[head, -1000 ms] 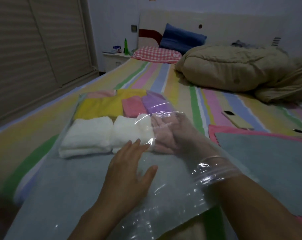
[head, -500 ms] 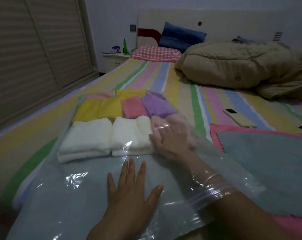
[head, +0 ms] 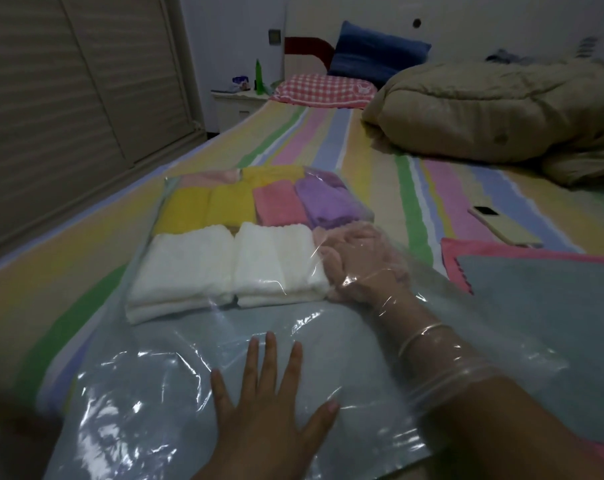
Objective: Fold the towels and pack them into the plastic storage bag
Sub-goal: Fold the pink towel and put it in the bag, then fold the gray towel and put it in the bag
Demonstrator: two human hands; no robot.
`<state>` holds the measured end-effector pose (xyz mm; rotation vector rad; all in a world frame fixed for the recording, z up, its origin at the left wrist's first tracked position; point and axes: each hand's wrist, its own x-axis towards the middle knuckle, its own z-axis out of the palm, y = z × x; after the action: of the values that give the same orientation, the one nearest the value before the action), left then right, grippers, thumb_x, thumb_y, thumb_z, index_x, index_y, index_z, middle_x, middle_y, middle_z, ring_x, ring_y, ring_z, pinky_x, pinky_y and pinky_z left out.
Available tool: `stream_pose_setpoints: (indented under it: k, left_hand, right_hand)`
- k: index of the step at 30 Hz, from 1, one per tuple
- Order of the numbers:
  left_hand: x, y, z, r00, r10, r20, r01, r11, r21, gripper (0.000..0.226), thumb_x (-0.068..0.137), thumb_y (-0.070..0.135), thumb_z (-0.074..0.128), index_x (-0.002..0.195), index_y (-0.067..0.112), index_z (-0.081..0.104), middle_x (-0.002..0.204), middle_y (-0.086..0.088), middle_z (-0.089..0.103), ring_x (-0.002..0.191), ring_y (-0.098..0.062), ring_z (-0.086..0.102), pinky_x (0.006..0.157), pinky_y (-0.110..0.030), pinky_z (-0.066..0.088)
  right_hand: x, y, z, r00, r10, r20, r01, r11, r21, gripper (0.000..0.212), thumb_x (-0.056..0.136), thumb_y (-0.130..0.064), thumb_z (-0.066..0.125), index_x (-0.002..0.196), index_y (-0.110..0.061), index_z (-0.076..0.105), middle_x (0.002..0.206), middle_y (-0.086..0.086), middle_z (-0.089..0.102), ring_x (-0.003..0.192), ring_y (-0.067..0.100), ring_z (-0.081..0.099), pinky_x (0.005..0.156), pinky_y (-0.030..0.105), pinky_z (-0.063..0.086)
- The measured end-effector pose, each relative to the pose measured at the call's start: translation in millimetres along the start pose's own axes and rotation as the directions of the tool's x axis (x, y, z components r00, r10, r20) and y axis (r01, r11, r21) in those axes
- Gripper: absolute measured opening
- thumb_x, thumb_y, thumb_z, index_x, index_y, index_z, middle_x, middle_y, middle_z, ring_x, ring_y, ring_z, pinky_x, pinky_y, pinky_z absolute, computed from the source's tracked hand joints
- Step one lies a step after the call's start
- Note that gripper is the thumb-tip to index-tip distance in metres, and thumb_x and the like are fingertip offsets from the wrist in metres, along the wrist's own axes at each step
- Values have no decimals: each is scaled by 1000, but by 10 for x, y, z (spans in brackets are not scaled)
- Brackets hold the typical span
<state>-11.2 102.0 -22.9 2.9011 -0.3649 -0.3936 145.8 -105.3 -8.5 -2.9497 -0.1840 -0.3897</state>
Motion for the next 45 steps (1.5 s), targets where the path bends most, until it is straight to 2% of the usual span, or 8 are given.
stream_pose_setpoints:
  k: [3, 7, 14, 17, 22, 29, 37, 45]
  left_hand:
    - [-31, -67, -33, 1000, 31, 1, -31, 1000, -6, 97, 59, 91, -19, 144, 54, 9, 161, 2, 2, 146, -11, -8, 108, -58, 5]
    - [-42, -79, -75, 999, 28, 27, -27, 999, -34, 124, 25, 94, -28, 141, 50, -22, 150, 11, -37, 136, -9, -38, 112, -60, -13]
    - [-130, 634, -293, 954, 156, -258, -188, 977, -105, 101, 59, 72, 2, 149, 30, 21, 160, 0, 13, 148, -20, 8, 118, -47, 3]
    - [-159, 1331, -192, 789, 381, -482, -514, 839, -178, 68, 79, 56, 34, 131, 18, 55, 139, -8, 52, 131, -29, 47, 110, -53, 33]
    - [-87, 2505, 49, 616, 648, -448, -736, 677, -32, 47, 78, 44, 48, 114, 20, 66, 123, -5, 64, 118, -26, 58, 103, -37, 38]
    - [189, 2959, 169, 774, 631, -45, -620, 771, 148, 94, 58, 81, 32, 134, 28, 47, 140, 7, 46, 125, -15, 45, 98, -32, 42]
    - [87, 3003, 457, 815, 540, -212, -526, 842, 120, 81, 65, 56, 31, 133, 20, 55, 140, -2, 52, 122, -24, 53, 96, -37, 49]
    - [9, 3030, 613, 892, 381, -244, -350, 923, 161, 63, 70, 39, 34, 117, 13, 66, 120, -12, 66, 103, -31, 64, 87, -47, 52]
  right_hand:
    - [-80, -58, -52, 999, 10, -52, -8, 1000, 24, 49, 99, -42, 20, 128, -21, 54, 131, 4, 54, 129, 26, 41, 110, 56, 20]
    - [-353, -42, 11, 995, 66, 80, -62, 997, -54, 88, 88, -66, 1, 144, -11, 41, 151, 16, 35, 142, 39, 25, 112, 62, 18]
    - [-1885, 159, -554, 942, 24, 335, -39, 999, 38, 92, 85, -69, 2, 150, -9, 23, 160, 9, 9, 148, 23, 6, 119, 38, -2]
    - [-2588, 337, -1059, 946, -93, 312, 10, 967, 256, 39, 94, -43, 39, 111, -15, 60, 124, 8, 61, 115, 21, 54, 90, 30, 42]
    - [-3352, 1395, -1515, 994, 103, 36, -109, 936, 336, 33, 84, -38, 49, 102, -23, 72, 101, -9, 72, 91, 8, 65, 80, 21, 48]
    - [-4035, 3114, -1716, 905, 426, -15, -423, 893, -153, 59, 61, -14, 68, 119, -17, 65, 121, 8, 63, 109, 31, 58, 84, 41, 51]
    - [-4406, 3680, -1813, 629, 688, -363, -774, 598, -209, 29, 76, -13, 68, 105, -13, 63, 76, 17, 63, 66, 35, 61, 54, 37, 49]
    - [-4549, 3907, -1998, 467, 812, -351, -884, 417, -211, 46, 86, -24, 51, 131, -18, 53, 112, 16, 61, 99, 34, 50, 75, 39, 43]
